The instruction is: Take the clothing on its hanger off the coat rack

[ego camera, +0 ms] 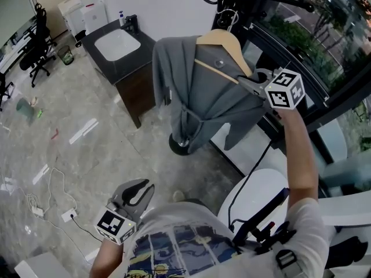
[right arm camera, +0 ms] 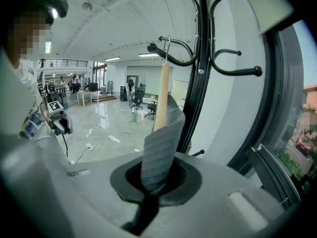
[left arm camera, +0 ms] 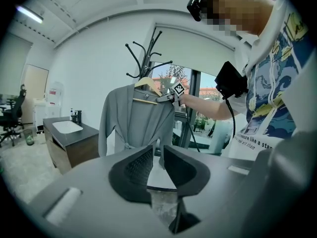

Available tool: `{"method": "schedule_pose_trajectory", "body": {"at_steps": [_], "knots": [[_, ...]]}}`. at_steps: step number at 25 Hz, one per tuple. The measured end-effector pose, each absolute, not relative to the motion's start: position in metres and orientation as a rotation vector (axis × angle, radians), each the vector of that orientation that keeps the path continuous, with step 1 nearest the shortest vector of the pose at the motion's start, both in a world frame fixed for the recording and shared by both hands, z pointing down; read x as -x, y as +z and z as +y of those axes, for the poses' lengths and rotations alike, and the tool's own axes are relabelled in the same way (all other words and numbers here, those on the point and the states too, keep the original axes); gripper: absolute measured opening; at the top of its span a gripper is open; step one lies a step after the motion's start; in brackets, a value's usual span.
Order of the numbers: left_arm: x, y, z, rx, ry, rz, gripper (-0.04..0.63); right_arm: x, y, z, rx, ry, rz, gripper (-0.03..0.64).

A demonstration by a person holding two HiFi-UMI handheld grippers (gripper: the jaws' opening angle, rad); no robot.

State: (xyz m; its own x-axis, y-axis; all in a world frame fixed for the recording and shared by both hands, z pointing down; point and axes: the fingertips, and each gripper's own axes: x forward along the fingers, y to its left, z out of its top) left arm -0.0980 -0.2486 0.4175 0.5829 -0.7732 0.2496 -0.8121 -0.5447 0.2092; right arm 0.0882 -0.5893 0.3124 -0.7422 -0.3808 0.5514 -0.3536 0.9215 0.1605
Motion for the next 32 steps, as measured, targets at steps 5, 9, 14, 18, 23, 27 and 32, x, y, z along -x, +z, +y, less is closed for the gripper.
{"method": "schedule_pose_trajectory", "body": {"at_steps": [5, 9, 14, 18, 23, 27, 32], "knots": [[0.104, 0.41, -0.231, -2.523, 0.166, -1.301, 0.073, -0.091, 0.303, -0.563, -0.546, -0.078, -2.473, 0.005], [0.113, 0.41, -0.217, -2.528, 0.17, -1.296, 0.072, -0.091, 0.299, -0.535, -0.563, -0.092, -2.471, 0.005], [0.118, 0.406, -0.189, -2.563, 0.16, -1.259, 0.072, -0.085, 0.299, -0.487, -0.578, -0.112, -2.462, 0.005], [0.126, 0.404, -0.167, -2.587, 0.168, -1.239, 0.072, -0.077, 0.3, -0.445, -0.588, -0.117, -2.459, 0.005], [0.139, 0.405, -0.132, -2.612, 0.173, -1.202, 0.072, -0.063, 0.298, -0.382, -0.58, -0.113, -2.471, 0.005], [0.15, 0.406, -0.106, -2.622, 0.18, -1.188, 0.072, -0.048, 0.293, -0.331, -0.572, -0.129, -2.484, 0.005], [0.16, 0.412, -0.078, -2.635, 0.184, -1.159, 0.072, -0.034, 0.295, -0.272, -0.568, -0.124, -2.519, 0.005]]}}
